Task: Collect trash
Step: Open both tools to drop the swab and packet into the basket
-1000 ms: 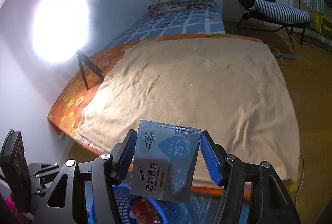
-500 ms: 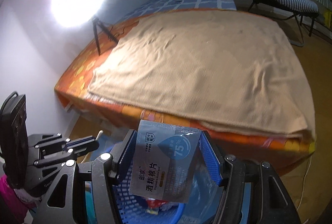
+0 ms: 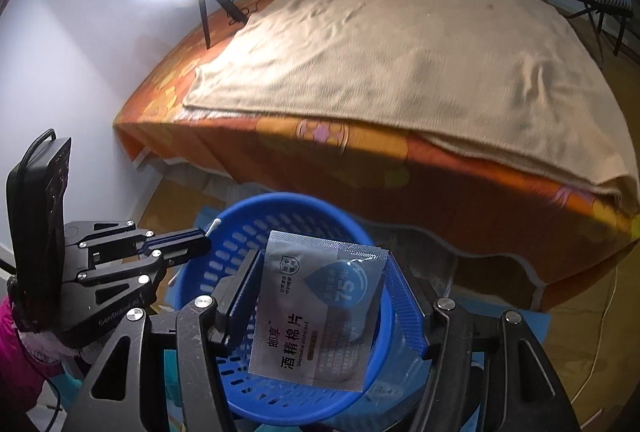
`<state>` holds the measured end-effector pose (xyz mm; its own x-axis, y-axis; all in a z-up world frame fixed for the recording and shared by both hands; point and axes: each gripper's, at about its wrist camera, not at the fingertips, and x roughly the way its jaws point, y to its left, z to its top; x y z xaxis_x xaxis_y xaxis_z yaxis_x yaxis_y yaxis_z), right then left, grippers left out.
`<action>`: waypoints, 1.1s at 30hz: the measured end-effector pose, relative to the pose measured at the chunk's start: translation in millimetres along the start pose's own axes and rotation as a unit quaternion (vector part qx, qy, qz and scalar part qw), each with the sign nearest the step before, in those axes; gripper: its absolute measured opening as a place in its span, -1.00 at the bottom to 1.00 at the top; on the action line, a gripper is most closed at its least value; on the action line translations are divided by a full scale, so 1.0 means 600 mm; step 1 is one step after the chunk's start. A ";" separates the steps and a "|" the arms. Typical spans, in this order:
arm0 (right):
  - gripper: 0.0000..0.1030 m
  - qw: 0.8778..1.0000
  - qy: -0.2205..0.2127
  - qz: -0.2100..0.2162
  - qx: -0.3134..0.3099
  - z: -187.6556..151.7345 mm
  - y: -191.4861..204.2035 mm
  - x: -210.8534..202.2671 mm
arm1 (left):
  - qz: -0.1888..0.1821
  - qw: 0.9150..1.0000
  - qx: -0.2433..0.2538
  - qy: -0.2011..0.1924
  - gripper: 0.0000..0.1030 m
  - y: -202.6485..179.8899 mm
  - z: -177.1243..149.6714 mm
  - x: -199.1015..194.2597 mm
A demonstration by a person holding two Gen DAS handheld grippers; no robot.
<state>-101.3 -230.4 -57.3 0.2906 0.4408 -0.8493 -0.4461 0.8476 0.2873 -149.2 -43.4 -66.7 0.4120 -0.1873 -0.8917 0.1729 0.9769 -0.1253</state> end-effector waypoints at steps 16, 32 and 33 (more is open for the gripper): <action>0.29 1.000 0.028 0.009 0.002 -0.024 0.003 0.019 | 0.005 1.000 -0.005 0.020 -0.99 0.003 -0.011 0.015; 0.63 1.000 0.026 -0.007 0.002 -0.024 0.001 0.019 | 0.019 1.000 -0.021 -0.004 0.12 0.017 -0.004 0.000; 0.64 1.000 0.025 -0.008 0.003 -0.023 0.000 0.018 | 0.022 0.999 -0.022 -0.008 0.19 0.018 -0.003 -0.003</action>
<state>-109.9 -229.9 -72.4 0.2549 0.4115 -0.8750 -0.4371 0.8562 0.2754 -149.7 -32.4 -67.2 0.4327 -0.1444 -0.8899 0.1140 0.9879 -0.1049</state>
